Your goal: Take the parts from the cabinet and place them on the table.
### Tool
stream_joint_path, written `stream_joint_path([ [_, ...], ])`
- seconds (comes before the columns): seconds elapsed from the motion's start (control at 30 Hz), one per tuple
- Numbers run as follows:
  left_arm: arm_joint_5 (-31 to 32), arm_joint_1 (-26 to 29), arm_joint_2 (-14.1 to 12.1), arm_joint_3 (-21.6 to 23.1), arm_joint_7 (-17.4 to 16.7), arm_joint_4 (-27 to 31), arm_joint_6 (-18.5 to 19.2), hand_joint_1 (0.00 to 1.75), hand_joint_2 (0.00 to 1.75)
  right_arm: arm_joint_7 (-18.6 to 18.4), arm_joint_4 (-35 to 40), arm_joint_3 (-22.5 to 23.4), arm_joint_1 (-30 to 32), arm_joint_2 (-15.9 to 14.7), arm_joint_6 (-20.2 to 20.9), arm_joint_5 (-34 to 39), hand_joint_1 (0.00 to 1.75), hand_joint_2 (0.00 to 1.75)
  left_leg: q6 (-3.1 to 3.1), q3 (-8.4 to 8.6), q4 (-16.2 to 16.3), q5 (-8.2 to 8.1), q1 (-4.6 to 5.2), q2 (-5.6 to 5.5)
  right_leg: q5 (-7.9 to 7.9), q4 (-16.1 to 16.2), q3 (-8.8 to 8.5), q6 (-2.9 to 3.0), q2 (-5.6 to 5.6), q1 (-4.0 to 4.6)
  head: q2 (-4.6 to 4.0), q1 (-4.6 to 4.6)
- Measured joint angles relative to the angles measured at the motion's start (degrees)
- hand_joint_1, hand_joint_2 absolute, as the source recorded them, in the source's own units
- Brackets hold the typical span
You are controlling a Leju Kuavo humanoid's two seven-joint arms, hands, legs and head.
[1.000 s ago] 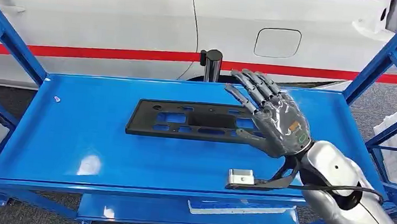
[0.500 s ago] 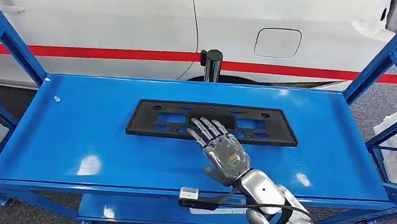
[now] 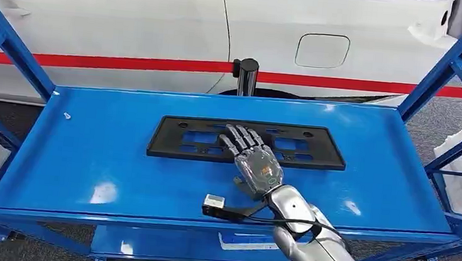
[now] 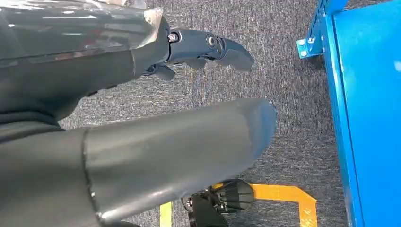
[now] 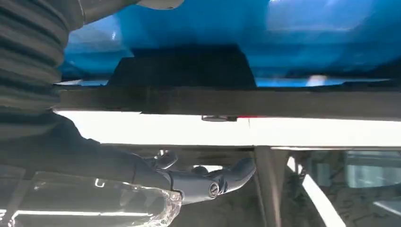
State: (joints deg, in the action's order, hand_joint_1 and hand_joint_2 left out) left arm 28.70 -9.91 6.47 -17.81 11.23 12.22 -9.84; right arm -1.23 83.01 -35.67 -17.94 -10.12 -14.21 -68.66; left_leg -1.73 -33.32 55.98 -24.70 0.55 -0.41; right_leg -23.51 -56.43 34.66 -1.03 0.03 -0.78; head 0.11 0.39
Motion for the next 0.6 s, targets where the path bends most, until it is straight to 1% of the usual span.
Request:
stream_joint_path([
  [0.1,0.6,0.0,0.0,0.0,-0.4,0.0,-0.3,0.00,0.00,-0.5,-1.0,1.3,-0.5,1.0,-1.0,-0.9,0.00,1.75,0.00,0.00,0.0,0.00,0.00,0.00,0.00,0.0,0.00,0.00,0.00,0.00,0.00,-0.02],
  [0.3,1.4,-0.1,0.3,0.0,-0.7,0.0,-0.2,0.00,0.00,-0.8,-3.9,3.1,-2.4,2.8,-0.9,-1.0,0.00,1.75,0.00,-0.02,0.0,0.01,0.00,0.01,0.00,0.0,0.01,0.00,0.00,-0.01,0.00,0.00],
  [0.33,1.4,-0.2,0.3,0.0,-0.8,0.0,-0.1,0.00,0.00,-0.8,-4.4,3.4,-2.8,3.0,-0.9,-1.0,1.54,1.75,0.01,-0.02,0.0,0.01,0.00,0.00,0.00,0.0,0.01,0.00,0.00,-0.01,0.00,-0.02],
  [0.37,1.8,-0.2,0.4,0.0,-0.9,0.0,-0.1,0.00,0.00,-0.8,-5.2,3.8,-3.2,3.4,-0.8,-0.9,1.61,1.75,0.01,-0.02,0.0,0.01,0.00,0.00,0.00,0.0,0.01,0.00,-0.01,-0.01,0.00,0.00],
  [0.4,1.9,-0.2,0.4,0.0,-0.9,0.0,-0.1,0.00,0.00,-0.8,-5.9,3.9,-3.5,3.7,-0.7,-0.9,1.61,1.75,0.01,-0.03,0.0,0.01,0.00,0.00,0.00,0.0,0.01,0.00,-0.01,-0.01,0.00,0.00],
  [0.43,1.9,-0.2,0.4,0.0,-1.0,0.0,-0.1,0.00,0.00,-0.9,-6.7,4.1,-3.8,3.9,-0.7,-0.9,1.73,1.75,0.01,-0.03,0.0,0.01,0.00,0.00,0.00,0.0,0.01,0.00,0.00,-0.01,0.00,-0.02],
  [0.47,1.9,-0.3,0.5,0.0,-1.0,0.0,-0.1,0.00,0.00,-0.9,-7.1,4.2,-4.0,4.0,-0.7,-0.9,1.71,1.75,0.01,-0.02,0.0,0.01,0.00,0.00,0.00,0.0,0.01,0.00,0.00,-0.01,0.00,-0.02],
  [0.5,2.0,-0.3,0.5,0.0,-1.0,0.0,-0.1,0.00,0.00,-0.9,-7.7,4.3,-4.1,4.2,-0.7,-0.9,1.75,1.75,0.01,-0.03,0.0,0.01,0.00,0.00,0.00,0.0,0.01,0.00,0.00,-0.01,0.00,-0.02],
  [0.53,2.0,-0.3,0.5,0.0,-1.0,0.0,-0.1,0.00,0.00,-1.0,-8.0,4.4,-4.1,4.3,-0.7,-0.9,1.73,1.75,0.01,-0.03,0.0,0.01,0.00,0.00,0.00,0.0,0.01,0.00,0.00,-0.01,0.00,0.00],
  [0.6,2.1,-0.4,0.5,0.0,-1.0,0.0,-0.1,0.00,0.00,-1.0,-8.9,4.5,-4.5,4.5,-0.7,-1.0,1.75,1.75,0.01,-0.03,0.0,0.00,0.00,0.01,0.00,0.0,0.02,0.00,0.00,-0.01,0.00,-0.02],
])
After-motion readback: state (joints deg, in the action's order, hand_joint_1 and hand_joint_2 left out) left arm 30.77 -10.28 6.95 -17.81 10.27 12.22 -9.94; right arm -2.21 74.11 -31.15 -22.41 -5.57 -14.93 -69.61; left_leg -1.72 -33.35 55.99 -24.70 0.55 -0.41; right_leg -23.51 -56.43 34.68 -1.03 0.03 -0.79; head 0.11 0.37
